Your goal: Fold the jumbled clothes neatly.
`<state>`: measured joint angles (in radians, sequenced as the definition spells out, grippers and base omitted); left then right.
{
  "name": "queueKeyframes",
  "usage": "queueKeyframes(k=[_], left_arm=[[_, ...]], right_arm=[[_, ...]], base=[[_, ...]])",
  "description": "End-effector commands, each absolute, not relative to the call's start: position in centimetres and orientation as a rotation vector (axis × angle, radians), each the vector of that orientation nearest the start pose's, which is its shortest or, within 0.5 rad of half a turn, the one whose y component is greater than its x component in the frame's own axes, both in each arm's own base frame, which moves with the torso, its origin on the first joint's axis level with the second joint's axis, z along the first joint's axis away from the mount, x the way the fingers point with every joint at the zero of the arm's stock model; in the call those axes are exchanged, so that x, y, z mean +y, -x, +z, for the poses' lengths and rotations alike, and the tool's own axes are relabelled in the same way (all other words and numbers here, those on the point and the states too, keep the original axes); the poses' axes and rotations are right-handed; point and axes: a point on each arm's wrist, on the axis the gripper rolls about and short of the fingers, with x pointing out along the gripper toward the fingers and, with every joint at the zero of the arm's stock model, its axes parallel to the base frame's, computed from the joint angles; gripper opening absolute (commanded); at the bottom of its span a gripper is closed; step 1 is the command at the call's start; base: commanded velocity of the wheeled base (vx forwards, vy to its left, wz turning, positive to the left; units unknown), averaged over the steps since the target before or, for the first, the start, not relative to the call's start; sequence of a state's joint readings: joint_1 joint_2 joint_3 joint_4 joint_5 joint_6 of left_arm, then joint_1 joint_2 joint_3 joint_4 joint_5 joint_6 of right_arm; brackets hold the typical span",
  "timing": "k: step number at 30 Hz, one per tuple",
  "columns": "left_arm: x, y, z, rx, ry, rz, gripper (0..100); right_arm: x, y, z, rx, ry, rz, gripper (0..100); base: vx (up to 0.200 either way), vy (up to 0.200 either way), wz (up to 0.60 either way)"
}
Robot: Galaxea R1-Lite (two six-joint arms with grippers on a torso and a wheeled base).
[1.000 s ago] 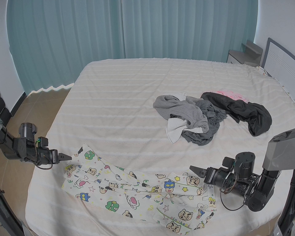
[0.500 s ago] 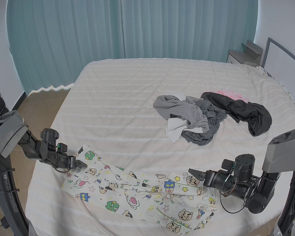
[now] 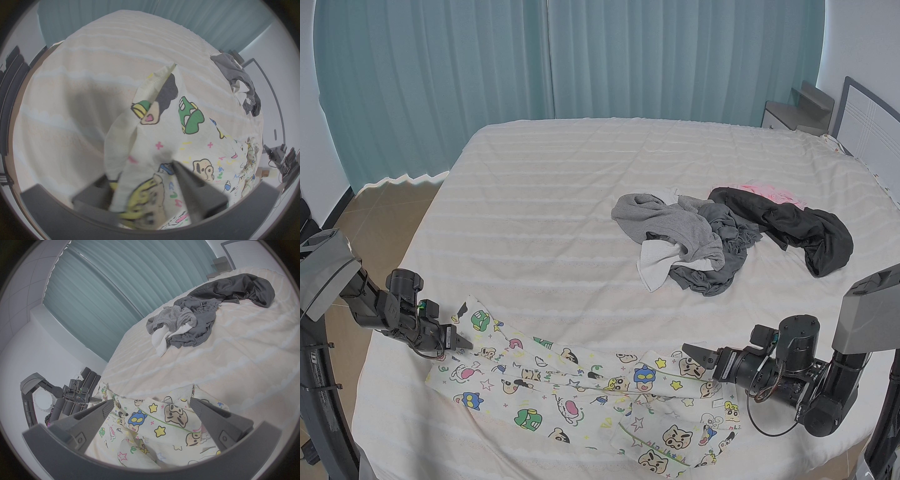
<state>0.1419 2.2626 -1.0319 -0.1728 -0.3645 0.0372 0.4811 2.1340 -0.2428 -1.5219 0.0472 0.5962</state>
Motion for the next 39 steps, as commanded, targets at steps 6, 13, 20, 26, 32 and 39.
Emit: queueKeyframes(k=[6,13,20,26,32,39], left_arm=[[4.2,-35.8,2.5,1.036,0.268,-0.206,0],[4.2,-34.3,5.0,1.038,0.26,-0.203,0],[5.5,-33.6,5.9,1.017,0.27,-0.161,0],[7.6,-32.5,6.1,1.005,0.29,-0.108,0],[10.7,-31.1,6.7,0.977,0.301,-0.042,0],[15.0,-29.3,7.9,0.918,0.32,0.07,0]], right_arm=[[12.6,-24.4,2.1,0.523,-0.491,0.382,100],[12.5,-24.4,2.1,0.519,-0.493,0.38,100],[12.5,-24.4,2.1,0.521,-0.492,0.378,100],[12.4,-24.4,2.1,0.523,-0.494,0.376,100],[12.4,-24.5,2.2,0.505,-0.499,0.379,100],[12.4,-24.5,2.2,0.499,-0.501,0.382,100]], base=[[0.0,0.0,0.0],[0.0,0.0,0.0],[0.0,0.0,0.0],[0.0,0.0,0.0],[0.0,0.0,0.0],[0.0,0.0,0.0]])
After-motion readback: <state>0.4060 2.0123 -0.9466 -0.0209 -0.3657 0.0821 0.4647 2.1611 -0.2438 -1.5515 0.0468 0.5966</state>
